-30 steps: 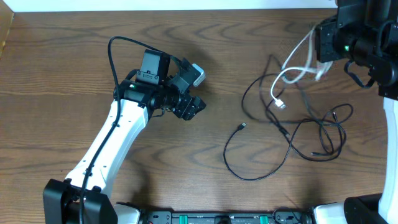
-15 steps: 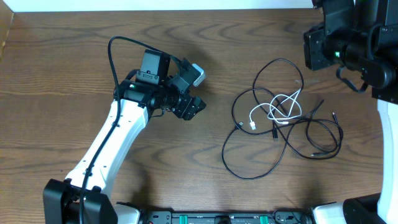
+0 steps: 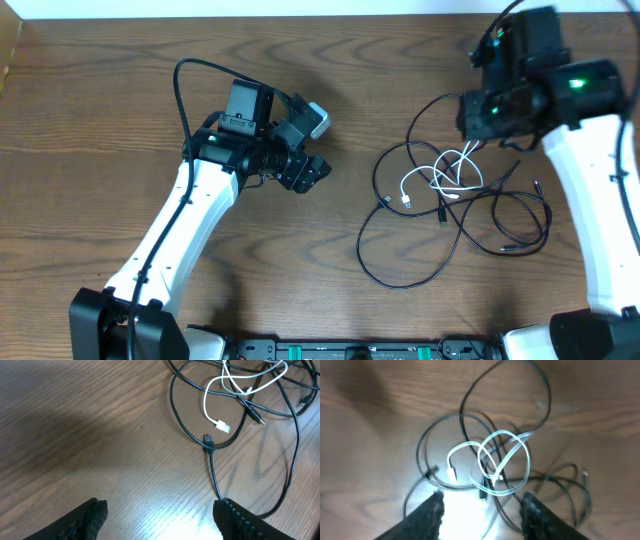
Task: Untangle cables
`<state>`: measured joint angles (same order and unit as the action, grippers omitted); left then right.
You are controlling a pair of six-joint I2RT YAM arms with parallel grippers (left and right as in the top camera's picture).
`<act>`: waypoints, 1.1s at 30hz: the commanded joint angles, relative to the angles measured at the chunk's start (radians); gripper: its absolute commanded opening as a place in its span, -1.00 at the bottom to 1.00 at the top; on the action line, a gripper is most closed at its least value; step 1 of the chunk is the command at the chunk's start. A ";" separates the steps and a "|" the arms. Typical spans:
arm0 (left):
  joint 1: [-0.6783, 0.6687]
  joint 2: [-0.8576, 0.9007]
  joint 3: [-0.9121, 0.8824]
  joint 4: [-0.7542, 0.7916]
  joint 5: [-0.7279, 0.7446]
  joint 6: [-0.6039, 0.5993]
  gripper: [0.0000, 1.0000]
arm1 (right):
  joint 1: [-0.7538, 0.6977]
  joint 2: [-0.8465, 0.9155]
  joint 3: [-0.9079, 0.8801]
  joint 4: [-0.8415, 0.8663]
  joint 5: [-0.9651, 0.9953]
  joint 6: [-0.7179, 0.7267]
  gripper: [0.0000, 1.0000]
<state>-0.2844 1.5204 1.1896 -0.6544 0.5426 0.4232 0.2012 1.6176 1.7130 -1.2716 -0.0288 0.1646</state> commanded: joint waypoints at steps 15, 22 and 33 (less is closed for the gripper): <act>-0.003 0.000 -0.006 -0.003 -0.009 0.006 0.46 | 0.000 -0.007 -0.432 0.371 0.026 0.164 0.40; -0.003 0.000 -0.006 -0.003 -0.009 0.007 0.46 | -0.006 -0.007 -0.439 0.406 0.055 0.164 0.38; -0.003 0.000 -0.006 0.000 -0.010 0.006 0.47 | -0.006 -0.007 -0.485 0.485 0.060 0.180 0.37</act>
<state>-0.2844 1.5204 1.1896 -0.6540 0.5426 0.4232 0.2005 1.6176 1.2541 -0.7990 0.0162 0.3225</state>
